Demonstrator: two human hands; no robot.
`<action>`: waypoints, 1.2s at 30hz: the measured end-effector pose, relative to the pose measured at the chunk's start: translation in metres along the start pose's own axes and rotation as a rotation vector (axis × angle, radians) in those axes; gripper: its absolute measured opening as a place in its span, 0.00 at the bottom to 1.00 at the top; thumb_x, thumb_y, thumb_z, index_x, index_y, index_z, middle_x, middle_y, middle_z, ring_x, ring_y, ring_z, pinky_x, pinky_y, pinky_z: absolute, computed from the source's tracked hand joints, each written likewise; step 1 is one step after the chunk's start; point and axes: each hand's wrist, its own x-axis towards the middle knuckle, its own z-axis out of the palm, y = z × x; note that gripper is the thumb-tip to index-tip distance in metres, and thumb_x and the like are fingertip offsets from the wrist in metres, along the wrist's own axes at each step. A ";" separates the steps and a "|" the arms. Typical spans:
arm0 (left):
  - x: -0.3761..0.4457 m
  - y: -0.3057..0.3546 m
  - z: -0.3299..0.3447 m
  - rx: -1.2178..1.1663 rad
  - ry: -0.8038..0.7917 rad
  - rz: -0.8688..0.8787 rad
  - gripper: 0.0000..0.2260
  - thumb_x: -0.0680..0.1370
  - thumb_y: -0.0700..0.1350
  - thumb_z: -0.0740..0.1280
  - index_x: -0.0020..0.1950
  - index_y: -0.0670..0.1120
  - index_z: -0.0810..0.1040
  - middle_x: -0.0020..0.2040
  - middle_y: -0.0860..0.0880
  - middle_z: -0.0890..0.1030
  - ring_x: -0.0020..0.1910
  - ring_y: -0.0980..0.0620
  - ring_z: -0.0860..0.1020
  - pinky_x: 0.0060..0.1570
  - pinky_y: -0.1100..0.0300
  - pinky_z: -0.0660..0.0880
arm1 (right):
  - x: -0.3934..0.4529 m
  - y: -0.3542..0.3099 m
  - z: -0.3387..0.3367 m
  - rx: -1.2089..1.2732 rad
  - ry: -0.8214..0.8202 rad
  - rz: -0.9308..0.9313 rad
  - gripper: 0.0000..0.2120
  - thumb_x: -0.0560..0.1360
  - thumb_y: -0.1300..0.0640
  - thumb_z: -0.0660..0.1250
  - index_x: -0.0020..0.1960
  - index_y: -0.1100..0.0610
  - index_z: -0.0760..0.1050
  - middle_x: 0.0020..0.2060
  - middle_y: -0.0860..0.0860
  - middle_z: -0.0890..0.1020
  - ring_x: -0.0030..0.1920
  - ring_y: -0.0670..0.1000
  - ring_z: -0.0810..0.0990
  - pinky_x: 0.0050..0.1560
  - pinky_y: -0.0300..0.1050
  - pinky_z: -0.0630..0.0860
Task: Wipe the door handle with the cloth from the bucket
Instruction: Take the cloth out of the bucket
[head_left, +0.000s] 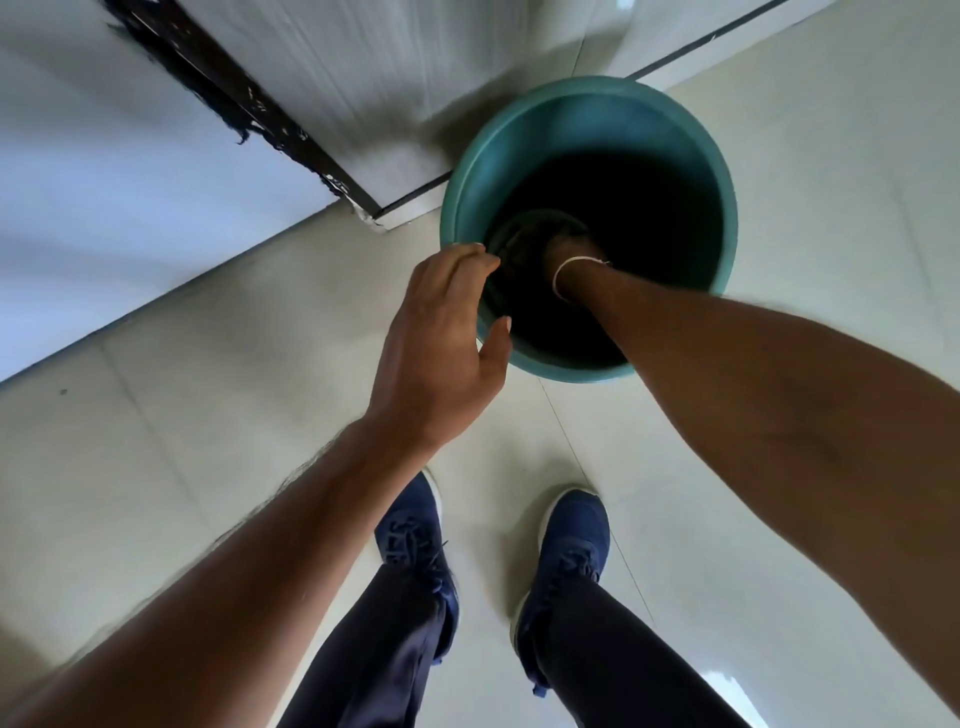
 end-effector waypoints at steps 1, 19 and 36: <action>-0.001 0.000 0.000 -0.004 -0.004 0.004 0.23 0.81 0.43 0.72 0.75 0.39 0.76 0.74 0.42 0.78 0.74 0.44 0.74 0.72 0.64 0.67 | -0.001 -0.001 0.000 0.052 0.009 0.028 0.22 0.92 0.60 0.48 0.84 0.68 0.59 0.84 0.63 0.62 0.85 0.59 0.61 0.83 0.46 0.50; 0.011 0.173 -0.175 -1.004 -0.235 -0.733 0.23 0.76 0.61 0.76 0.61 0.45 0.85 0.59 0.41 0.89 0.59 0.48 0.87 0.64 0.50 0.83 | -0.377 -0.015 -0.206 1.701 0.139 0.128 0.05 0.82 0.66 0.70 0.58 0.61 0.80 0.49 0.57 0.87 0.49 0.55 0.88 0.55 0.52 0.87; -0.155 0.382 -0.401 -1.275 -0.166 -0.609 0.19 0.83 0.38 0.73 0.73 0.40 0.80 0.67 0.38 0.86 0.66 0.38 0.85 0.66 0.41 0.84 | -0.684 -0.057 -0.346 0.888 0.553 -0.027 0.15 0.80 0.54 0.76 0.64 0.57 0.80 0.51 0.48 0.84 0.49 0.50 0.82 0.48 0.38 0.79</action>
